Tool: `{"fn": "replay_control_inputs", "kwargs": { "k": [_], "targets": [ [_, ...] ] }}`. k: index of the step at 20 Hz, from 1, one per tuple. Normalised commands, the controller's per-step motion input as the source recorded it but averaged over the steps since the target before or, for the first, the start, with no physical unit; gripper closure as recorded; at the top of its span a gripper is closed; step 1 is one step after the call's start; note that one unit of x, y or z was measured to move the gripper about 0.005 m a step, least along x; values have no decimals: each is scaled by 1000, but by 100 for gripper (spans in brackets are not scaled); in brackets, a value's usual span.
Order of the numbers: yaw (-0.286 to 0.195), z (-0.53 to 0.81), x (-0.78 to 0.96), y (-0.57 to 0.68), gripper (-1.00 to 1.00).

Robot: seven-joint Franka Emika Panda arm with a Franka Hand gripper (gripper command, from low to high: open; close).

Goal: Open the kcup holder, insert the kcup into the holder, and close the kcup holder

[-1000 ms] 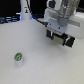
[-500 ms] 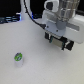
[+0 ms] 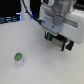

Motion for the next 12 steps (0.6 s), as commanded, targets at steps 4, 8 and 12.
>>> {"fn": "replay_control_inputs", "kwargs": {
  "k": [4, 8, 12],
  "targets": [
    [-251, 293, 17, -530, -100],
    [-267, 240, 22, -505, -100],
    [-273, 142, 14, -499, -100]
  ]
}}
